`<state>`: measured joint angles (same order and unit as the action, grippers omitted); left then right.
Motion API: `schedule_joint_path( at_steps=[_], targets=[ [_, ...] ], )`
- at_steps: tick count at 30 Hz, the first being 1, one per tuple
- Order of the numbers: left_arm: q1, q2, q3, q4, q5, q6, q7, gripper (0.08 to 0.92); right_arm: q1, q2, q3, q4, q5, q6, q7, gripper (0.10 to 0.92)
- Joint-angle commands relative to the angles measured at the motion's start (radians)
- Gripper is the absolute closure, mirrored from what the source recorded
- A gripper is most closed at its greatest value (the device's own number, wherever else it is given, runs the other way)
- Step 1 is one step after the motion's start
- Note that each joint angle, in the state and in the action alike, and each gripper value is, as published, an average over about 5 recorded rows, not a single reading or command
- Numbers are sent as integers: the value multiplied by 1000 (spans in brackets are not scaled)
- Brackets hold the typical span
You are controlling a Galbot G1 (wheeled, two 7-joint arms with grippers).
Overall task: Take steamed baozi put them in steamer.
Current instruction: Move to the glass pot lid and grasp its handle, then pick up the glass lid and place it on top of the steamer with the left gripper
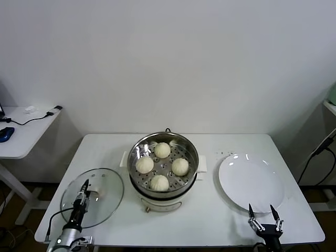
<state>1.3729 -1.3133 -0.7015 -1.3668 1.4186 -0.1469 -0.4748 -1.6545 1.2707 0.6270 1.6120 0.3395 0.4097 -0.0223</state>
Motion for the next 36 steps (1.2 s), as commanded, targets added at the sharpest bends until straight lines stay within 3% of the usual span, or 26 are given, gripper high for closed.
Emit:
schedule_joint_path(
  at_steps=[1, 10, 18, 24, 29, 36],
  targets=[
    [-17, 0, -2, 56, 19, 1, -12, 611, -2, 3, -3, -7, -5, 1, -1, 203],
    [7, -3, -10, -26, -48, 5, 3, 849, -4, 14, -4, -4, -12, -2, 1, 203],
    [80, 56, -30, -275, -240, 78, 130, 864, -16, 14, 0, 14, -25, -17, 7, 203],
    [128, 177, -43, -560, -489, 317, 350, 864, -27, 18, 7, 40, -69, -79, 32, 203],
    [67, 255, -10, -762, -513, 555, 493, 864, -30, 31, 12, 51, -120, -110, 54, 203],
    [-86, 266, 250, -850, -330, 769, 604, 864, -35, 43, 19, 79, -160, -138, 63, 203]
  ],
)
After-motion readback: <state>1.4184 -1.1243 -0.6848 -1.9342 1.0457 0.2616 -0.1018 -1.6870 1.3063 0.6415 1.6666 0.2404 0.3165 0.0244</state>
